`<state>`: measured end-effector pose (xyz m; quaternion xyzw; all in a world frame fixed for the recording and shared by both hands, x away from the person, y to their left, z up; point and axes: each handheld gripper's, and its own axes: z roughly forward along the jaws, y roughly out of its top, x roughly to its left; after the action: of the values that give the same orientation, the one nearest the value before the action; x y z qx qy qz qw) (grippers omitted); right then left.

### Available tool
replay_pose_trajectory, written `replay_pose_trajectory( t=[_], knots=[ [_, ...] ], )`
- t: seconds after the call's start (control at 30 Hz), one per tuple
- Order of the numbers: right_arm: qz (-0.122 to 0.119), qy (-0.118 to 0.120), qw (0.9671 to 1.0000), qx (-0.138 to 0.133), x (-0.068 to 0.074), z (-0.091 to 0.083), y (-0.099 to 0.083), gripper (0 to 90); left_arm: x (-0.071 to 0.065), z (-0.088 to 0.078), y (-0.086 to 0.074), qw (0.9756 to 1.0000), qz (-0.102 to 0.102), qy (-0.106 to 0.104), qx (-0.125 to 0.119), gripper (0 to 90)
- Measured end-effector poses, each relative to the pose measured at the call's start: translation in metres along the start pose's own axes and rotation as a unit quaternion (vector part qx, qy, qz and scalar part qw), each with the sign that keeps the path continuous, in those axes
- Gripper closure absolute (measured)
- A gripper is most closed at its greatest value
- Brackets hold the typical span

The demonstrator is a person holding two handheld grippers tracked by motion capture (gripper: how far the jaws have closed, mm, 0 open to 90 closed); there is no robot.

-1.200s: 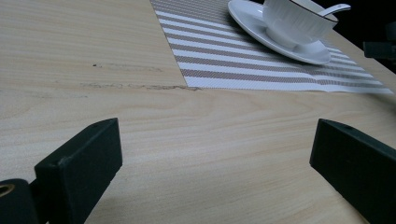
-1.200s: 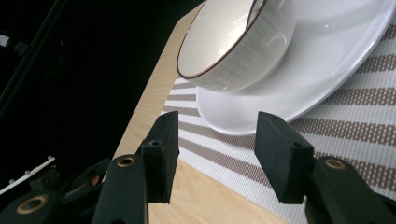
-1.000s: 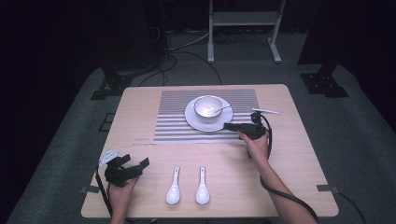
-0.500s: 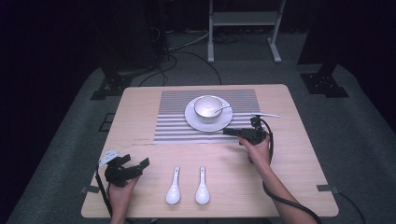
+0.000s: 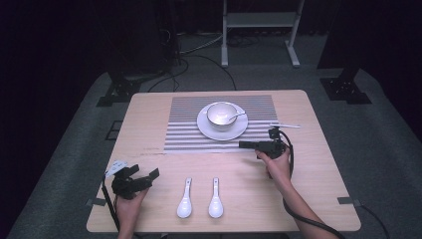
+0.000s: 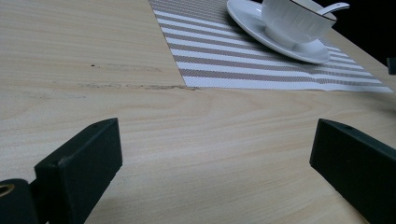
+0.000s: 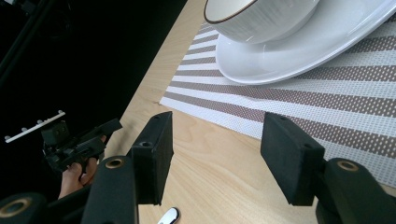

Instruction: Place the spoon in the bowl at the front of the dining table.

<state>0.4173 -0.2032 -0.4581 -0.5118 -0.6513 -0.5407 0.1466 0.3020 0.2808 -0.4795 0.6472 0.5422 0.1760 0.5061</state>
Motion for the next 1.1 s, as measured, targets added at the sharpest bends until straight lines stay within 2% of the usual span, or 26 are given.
replay_pose_trajectory(
  t=[0.63,1.1],
  knots=[
    [-0.001,0.007,1.0000,0.001,0.001,-0.009,-0.013,42.3,0.000,0.000,0.000,1.0000,-0.001,0.000,0.001,0.9],
    [-0.015,0.002,0.9998,0.009,0.005,-0.015,-0.027,41.3,0.000,0.000,0.000,1.0000,0.000,0.001,0.000,0.9]
  ],
)
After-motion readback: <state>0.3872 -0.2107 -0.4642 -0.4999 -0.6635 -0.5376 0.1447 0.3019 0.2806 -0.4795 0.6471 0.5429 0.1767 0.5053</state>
